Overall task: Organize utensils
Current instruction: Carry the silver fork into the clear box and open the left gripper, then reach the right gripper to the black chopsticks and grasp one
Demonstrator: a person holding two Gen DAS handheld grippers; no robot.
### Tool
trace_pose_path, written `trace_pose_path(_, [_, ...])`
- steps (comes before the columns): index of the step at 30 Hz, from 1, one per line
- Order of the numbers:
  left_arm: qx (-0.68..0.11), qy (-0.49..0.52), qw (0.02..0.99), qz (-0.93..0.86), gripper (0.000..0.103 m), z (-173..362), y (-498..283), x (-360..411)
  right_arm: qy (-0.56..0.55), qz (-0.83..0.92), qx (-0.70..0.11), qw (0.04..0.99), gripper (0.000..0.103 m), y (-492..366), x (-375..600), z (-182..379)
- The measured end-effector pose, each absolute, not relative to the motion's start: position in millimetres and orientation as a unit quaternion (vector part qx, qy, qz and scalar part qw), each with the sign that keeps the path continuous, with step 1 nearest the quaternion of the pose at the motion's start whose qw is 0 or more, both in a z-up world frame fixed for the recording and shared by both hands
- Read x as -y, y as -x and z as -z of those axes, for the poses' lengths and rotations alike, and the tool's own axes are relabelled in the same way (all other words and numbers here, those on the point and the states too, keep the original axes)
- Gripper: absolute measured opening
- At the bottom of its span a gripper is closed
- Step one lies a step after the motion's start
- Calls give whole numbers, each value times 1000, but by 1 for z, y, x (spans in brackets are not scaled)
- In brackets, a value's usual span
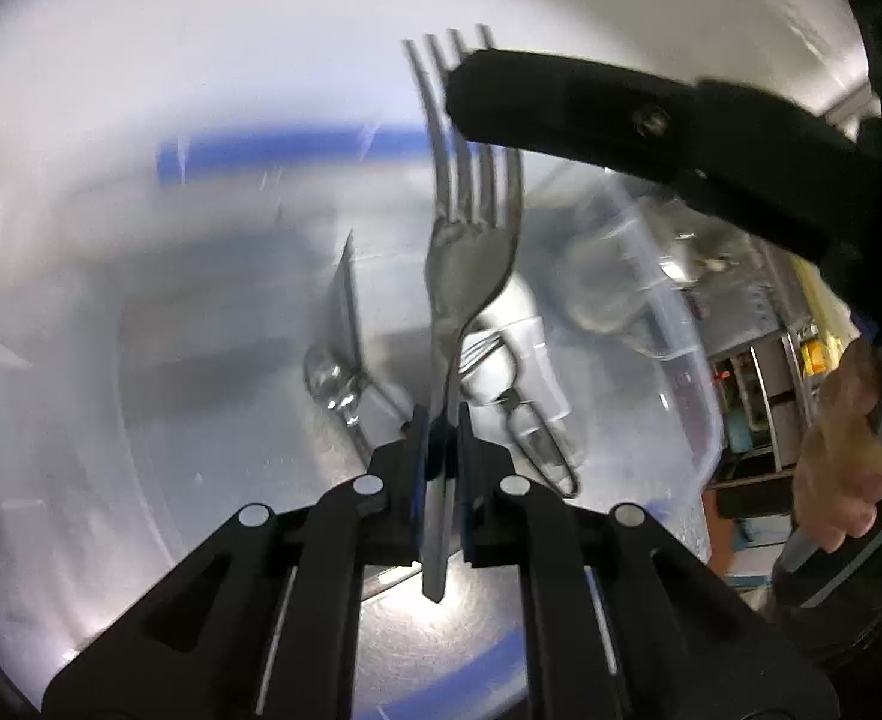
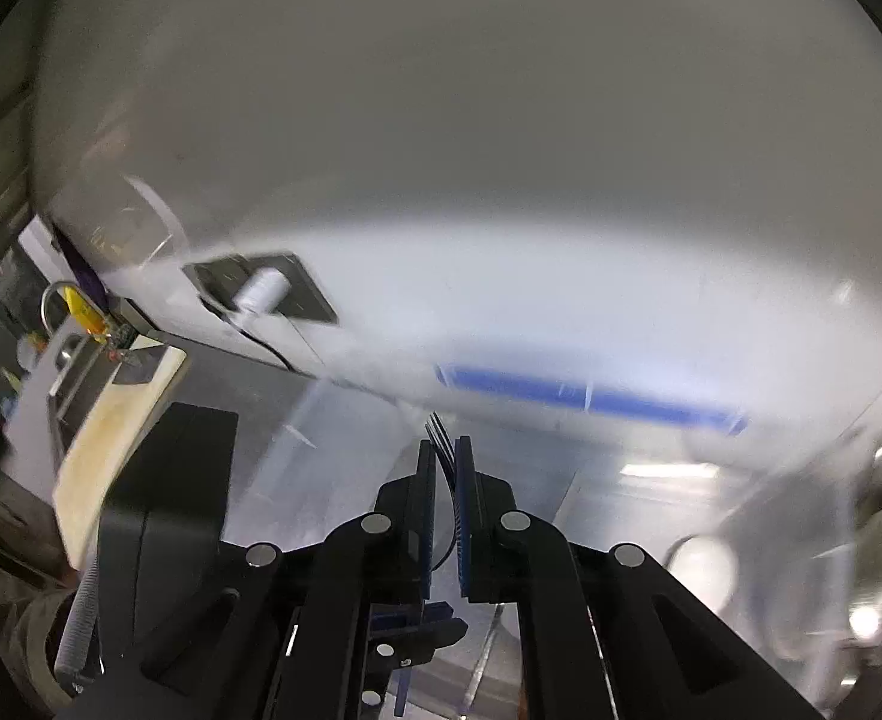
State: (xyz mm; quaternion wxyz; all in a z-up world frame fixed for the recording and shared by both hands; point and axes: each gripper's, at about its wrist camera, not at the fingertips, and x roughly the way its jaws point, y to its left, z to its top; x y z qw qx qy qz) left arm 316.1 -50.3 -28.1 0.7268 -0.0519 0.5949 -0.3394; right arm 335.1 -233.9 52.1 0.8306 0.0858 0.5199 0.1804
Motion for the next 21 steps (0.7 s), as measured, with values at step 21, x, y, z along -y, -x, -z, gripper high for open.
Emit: trace_pose_path(21, [-735,121,614,261,8,132,-355,72,-91,-100,-665,735,8,-352,239,69])
